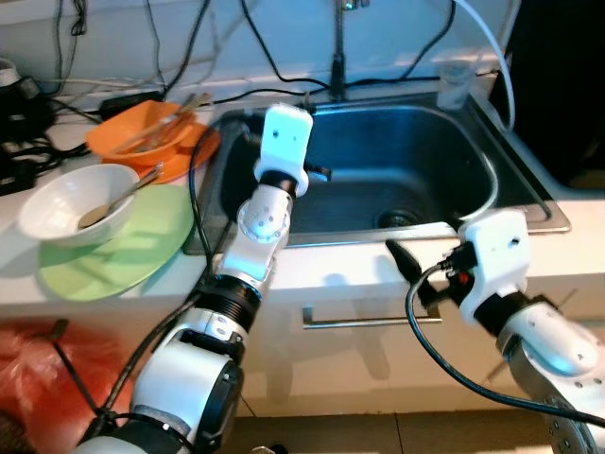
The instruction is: Kitchen organization
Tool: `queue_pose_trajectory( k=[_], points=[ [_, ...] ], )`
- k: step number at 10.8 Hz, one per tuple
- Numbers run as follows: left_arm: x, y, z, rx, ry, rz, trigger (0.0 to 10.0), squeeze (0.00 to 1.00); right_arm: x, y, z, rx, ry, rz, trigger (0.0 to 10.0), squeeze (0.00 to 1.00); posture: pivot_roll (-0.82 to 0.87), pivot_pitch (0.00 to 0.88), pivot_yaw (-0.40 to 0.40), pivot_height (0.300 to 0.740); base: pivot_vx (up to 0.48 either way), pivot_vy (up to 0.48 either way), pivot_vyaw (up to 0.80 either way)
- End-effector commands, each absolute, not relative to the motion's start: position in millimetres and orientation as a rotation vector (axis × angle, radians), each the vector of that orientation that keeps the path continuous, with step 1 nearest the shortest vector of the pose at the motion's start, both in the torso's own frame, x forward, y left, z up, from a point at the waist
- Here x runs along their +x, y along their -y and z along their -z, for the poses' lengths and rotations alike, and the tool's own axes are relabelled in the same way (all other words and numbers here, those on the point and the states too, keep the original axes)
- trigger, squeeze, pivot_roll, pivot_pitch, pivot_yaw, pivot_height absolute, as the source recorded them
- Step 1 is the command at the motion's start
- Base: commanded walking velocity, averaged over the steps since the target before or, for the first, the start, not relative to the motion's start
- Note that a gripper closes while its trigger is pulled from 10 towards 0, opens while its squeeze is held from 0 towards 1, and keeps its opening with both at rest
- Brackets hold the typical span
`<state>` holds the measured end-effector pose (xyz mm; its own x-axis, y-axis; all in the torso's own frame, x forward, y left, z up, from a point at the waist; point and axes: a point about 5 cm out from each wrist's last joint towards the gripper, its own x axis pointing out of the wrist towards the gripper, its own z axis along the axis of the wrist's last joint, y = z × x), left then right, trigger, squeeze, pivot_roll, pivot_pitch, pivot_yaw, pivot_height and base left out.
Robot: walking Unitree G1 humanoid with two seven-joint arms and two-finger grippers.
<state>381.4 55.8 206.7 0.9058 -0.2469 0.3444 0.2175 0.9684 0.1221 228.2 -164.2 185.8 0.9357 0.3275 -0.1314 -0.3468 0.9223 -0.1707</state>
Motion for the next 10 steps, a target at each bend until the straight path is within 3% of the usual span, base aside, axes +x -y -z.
queue_pose_trajectory(
  k=[1, 7, 10],
  points=[
    [385, -58, -210, 0.067, 0.356, 0.239, 2.2, 0.00, 225, 162, -188, -0.177, -0.105, -0.354, 10.0, 0.00, -0.20, 0.091, 0.148, 0.740, 0.000, 0.000, 0.00],
    [391, -62, -182, -0.029, 0.165, 0.196, 3.8, 0.00, 217, 153, -185, -0.146, -0.179, -0.413, 10.0, 0.00, -0.21, 0.103, 0.147, 0.740, 0.000, 0.000, 0.00],
    [394, -61, -181, -0.047, 0.133, 0.202, 5.1, 0.00, 214, 144, -184, -0.131, -0.189, -0.454, 10.0, 0.00, -0.21, 0.103, 0.149, 0.740, 0.000, 0.000, 0.00]
  ],
)
